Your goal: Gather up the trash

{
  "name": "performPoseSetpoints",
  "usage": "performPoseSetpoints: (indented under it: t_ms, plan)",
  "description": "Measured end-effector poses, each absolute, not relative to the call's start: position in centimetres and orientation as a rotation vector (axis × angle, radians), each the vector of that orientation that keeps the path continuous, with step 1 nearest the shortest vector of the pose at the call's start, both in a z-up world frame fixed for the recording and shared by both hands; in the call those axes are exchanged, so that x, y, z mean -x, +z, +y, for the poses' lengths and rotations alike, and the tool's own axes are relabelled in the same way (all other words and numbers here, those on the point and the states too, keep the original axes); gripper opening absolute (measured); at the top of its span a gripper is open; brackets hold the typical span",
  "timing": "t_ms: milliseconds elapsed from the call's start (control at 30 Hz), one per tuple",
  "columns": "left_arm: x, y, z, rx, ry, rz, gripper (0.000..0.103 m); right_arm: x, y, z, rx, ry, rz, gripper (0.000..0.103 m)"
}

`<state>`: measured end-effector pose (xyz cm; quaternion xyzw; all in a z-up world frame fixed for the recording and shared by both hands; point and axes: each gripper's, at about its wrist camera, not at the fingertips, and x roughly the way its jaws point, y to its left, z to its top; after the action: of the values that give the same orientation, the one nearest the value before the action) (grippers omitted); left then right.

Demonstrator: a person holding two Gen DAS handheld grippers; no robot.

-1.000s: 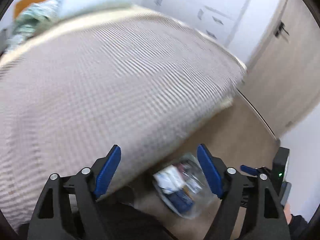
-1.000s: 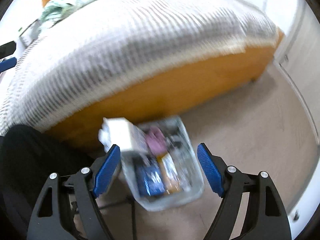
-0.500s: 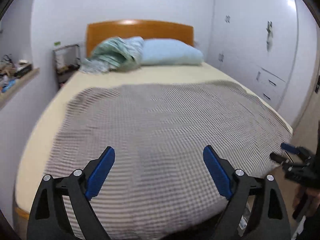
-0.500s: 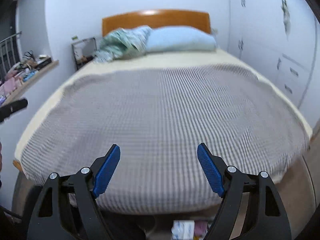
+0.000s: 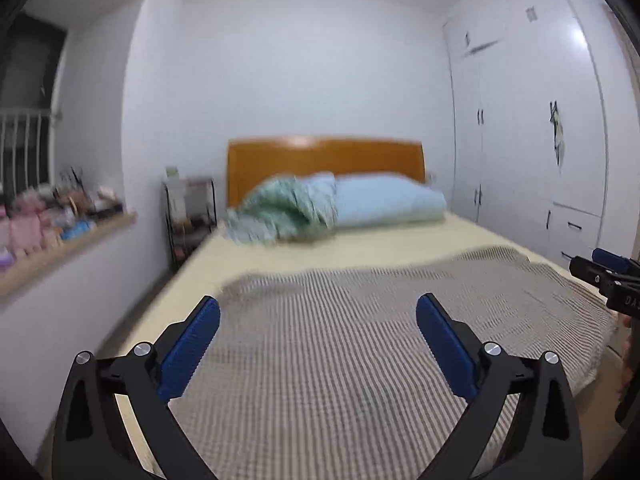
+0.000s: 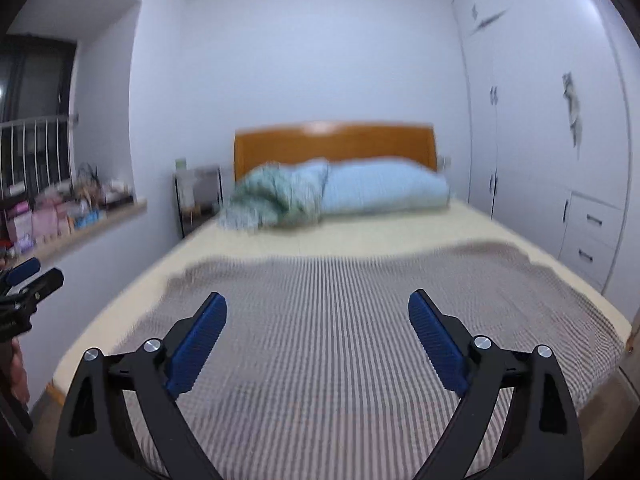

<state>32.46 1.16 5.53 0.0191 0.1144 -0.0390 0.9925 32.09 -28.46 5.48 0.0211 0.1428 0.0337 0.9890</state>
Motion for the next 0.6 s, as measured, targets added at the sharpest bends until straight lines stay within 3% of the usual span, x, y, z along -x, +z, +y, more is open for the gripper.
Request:
performPoseSetpoints:
  t_ms: [600]
  plan:
    - [-27.4, 6.4, 0.4, -0.002, -0.104, 0.178, 0.095, -27.8, 5.5, -26.5, 0.021, 0.084, 0.163, 0.088]
